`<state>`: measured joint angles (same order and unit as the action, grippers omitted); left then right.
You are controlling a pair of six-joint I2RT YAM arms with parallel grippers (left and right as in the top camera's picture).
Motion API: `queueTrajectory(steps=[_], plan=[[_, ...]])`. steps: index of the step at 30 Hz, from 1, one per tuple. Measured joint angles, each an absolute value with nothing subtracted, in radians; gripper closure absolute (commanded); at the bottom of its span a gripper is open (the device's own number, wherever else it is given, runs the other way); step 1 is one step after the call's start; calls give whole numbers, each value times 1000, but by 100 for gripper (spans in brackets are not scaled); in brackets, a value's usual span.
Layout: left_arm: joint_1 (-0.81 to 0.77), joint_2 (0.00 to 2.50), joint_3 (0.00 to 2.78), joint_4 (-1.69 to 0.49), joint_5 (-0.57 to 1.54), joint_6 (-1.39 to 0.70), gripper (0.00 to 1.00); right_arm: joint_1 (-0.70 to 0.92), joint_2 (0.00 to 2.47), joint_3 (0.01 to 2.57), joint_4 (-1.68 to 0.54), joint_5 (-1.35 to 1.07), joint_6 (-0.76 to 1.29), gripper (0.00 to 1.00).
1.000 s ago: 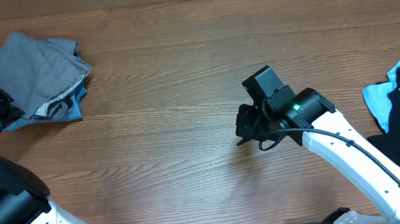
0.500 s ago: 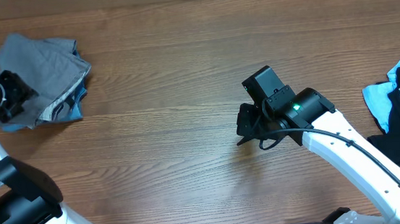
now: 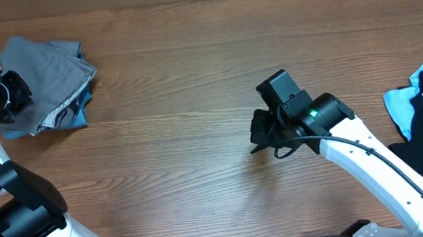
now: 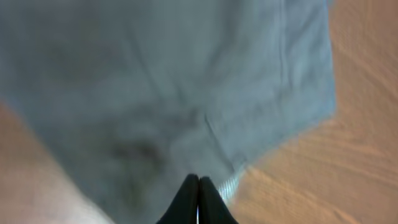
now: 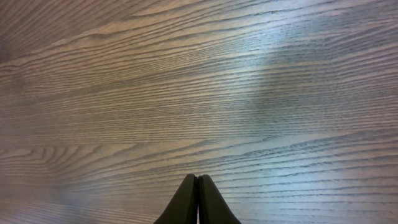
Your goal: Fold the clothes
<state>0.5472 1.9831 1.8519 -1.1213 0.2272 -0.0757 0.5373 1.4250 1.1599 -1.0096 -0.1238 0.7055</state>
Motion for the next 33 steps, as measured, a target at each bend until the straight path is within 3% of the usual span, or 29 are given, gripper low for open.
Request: queueTrajectory(steps=[5, 11, 18, 23, 33], plan=[[547, 1990, 1611, -909, 220, -101, 96, 537, 1425, 1160, -1013, -123, 706, 95], [551, 2007, 1515, -859, 242, -129, 96, 537, 1425, 1160, -1017, -123, 706, 96], [551, 2007, 1617, -1006, 325, -132, 96, 537, 1425, 1160, -1025, -123, 706, 96], [549, 2000, 1817, -1093, 378, -127, 82, 537, 1425, 1160, -1025, -123, 706, 95], [447, 1969, 1865, -888, 379, -103, 79, 537, 1425, 1160, -1011, -123, 706, 95]])
